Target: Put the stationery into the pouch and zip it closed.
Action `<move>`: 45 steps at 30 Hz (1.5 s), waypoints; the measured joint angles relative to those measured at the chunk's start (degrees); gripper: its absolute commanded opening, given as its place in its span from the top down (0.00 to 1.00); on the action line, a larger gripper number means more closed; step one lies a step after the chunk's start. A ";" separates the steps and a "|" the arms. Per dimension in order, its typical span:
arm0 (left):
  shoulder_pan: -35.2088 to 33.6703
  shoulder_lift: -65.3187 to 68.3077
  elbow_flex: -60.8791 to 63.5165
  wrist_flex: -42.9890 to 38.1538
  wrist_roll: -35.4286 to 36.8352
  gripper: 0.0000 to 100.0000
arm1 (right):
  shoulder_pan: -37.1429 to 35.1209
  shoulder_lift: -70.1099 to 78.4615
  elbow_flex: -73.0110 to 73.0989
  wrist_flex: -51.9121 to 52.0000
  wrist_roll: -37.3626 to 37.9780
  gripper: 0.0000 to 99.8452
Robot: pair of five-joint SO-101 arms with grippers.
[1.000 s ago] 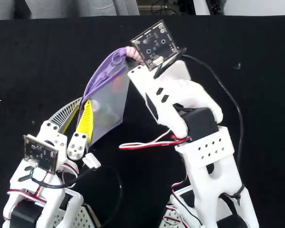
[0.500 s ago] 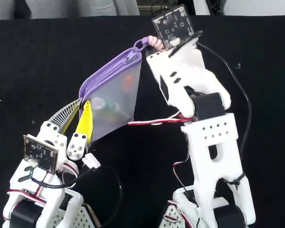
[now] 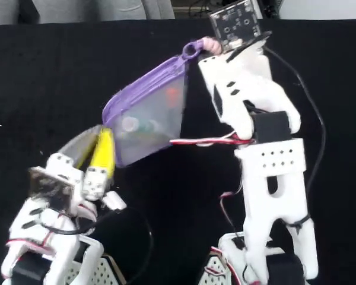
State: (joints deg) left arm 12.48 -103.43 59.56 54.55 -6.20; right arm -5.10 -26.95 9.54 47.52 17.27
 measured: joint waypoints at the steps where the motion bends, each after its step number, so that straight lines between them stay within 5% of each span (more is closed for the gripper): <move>1: -1.32 -0.79 -0.09 0.00 0.09 0.97 | 1.76 0.70 -0.18 0.00 -0.09 0.99; 23: -3.78 -1.05 -0.18 0.09 0.00 0.97 | 3.78 3.87 -1.67 0.00 0.00 0.99; 33: -5.63 -1.05 -0.18 0.09 0.00 0.76 | -5.45 -6.42 -1.67 8.00 4.04 0.99; 45: -15.47 -1.05 -0.35 0.09 -0.09 0.75 | -11.08 -18.20 -1.67 13.80 7.74 0.99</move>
State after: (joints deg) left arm -2.99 -104.48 59.21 54.64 -6.29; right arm -16.18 -45.14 7.87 61.32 25.01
